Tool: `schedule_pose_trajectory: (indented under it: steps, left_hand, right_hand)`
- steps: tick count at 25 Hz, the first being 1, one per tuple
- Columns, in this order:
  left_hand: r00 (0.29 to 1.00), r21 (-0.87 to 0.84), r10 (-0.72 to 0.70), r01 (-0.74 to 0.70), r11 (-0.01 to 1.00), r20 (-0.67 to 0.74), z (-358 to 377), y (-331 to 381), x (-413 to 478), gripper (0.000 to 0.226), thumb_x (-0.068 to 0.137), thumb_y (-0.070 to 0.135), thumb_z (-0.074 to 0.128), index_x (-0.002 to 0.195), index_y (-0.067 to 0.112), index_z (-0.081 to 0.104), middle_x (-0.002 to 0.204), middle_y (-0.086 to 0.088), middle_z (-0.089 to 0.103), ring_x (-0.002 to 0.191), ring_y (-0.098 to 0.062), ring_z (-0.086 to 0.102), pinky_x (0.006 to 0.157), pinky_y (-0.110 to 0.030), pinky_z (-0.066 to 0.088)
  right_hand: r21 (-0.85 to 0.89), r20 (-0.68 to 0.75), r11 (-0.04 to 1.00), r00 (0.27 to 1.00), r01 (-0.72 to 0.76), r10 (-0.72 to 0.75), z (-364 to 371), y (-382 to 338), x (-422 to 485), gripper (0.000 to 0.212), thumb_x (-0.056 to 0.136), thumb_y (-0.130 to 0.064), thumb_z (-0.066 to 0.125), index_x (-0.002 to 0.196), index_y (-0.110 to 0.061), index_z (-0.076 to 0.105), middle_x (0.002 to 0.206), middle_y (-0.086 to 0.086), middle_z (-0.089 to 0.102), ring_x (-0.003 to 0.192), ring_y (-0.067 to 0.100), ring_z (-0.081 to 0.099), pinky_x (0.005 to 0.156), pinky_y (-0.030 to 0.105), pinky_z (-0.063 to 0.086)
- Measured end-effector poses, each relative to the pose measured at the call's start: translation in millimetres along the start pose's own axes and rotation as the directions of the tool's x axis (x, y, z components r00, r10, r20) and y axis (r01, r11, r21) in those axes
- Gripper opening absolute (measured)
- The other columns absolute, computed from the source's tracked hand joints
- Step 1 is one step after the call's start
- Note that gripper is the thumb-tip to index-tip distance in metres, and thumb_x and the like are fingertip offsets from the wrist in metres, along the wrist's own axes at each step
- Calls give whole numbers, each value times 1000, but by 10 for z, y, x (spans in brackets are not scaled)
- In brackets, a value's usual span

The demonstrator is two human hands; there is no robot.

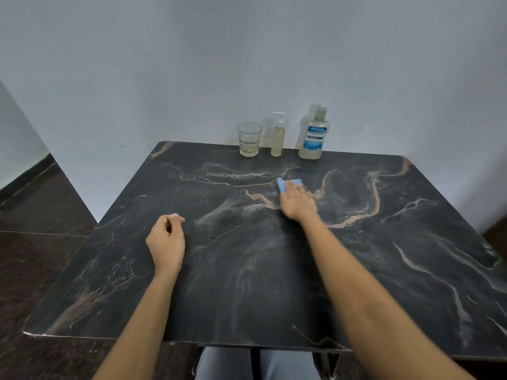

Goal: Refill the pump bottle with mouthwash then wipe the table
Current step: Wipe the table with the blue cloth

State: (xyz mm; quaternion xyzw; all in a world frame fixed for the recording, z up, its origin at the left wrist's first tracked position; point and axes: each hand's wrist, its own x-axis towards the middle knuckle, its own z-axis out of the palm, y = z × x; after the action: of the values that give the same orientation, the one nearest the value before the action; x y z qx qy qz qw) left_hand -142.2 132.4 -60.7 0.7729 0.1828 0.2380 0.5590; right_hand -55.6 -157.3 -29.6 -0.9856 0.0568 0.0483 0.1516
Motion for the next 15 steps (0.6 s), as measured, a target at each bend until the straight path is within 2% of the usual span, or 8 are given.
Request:
schedule_pose_trajectory:
  steps: [4, 6, 8, 10, 12, 15]
  left_hand:
    - [1000, -16, -11, 11, 1000, 6, -4, 12, -14, 25, 97, 28, 47, 78, 27, 64, 66, 5, 58, 48, -2, 45, 47, -11, 36]
    - [1000, -21, -10, 10, 1000, 9, 10, 42, -34, 24, 96, 26, 47, 80, 24, 65, 67, 10, 58, 50, -2, 48, 49, -7, 37]
    - [1000, -12, -2, 2, 1000, 26, 45, 91, -63, 24, 96, 23, 47, 82, 22, 67, 71, 15, 60, 53, 5, 50, 53, -4, 37]
    - [998, 10, 14, -14, 1000, 56, 65, 119, -93, 25, 96, 22, 47, 83, 20, 67, 74, 17, 61, 55, 9, 51, 54, -3, 36]
    - [998, 18, 24, -25, 1000, 65, 51, 126, -119, 25, 96, 23, 47, 83, 19, 68, 74, 18, 61, 57, 9, 52, 55, -2, 36]
    - [997, 27, 50, -51, 998, 59, 5, 108, -156, 27, 96, 26, 46, 83, 18, 68, 72, 18, 59, 61, 9, 53, 57, -1, 35]
  right_hand:
    - [50, -53, 959, 958, -280, 283, -338, 1106, -309, 56, 102, -31, 13, 154, -13, 8, 162, 3, 5, 149, 23, 2, 121, 44, 5]
    - [94, -77, 915, 913, -393, 400, -349, 1249, -621, 56, 101, -30, 15, 154, -12, 8, 162, 2, 4, 149, 22, 1, 121, 43, 4]
    - [79, -124, 906, 897, -416, 423, -177, 981, -964, 56, 101, -29, 19, 153, -9, 10, 162, 5, 8, 149, 25, 4, 121, 41, 7]
    - [41, -139, 957, 946, -288, 291, 134, 391, -1338, 57, 100, -29, 24, 152, -6, 14, 160, 11, 16, 148, 28, 12, 118, 40, 10]
    - [3, -109, 998, 993, -55, 55, 504, -304, -1717, 60, 100, -31, 27, 152, -8, 12, 160, 9, 15, 148, 26, 10, 119, 39, 6]
    - [19, -23, 975, 975, 220, -219, 759, -862, -2146, 60, 100, -34, 23, 154, -15, 5, 162, 0, 4, 149, 18, -3, 118, 36, -7]
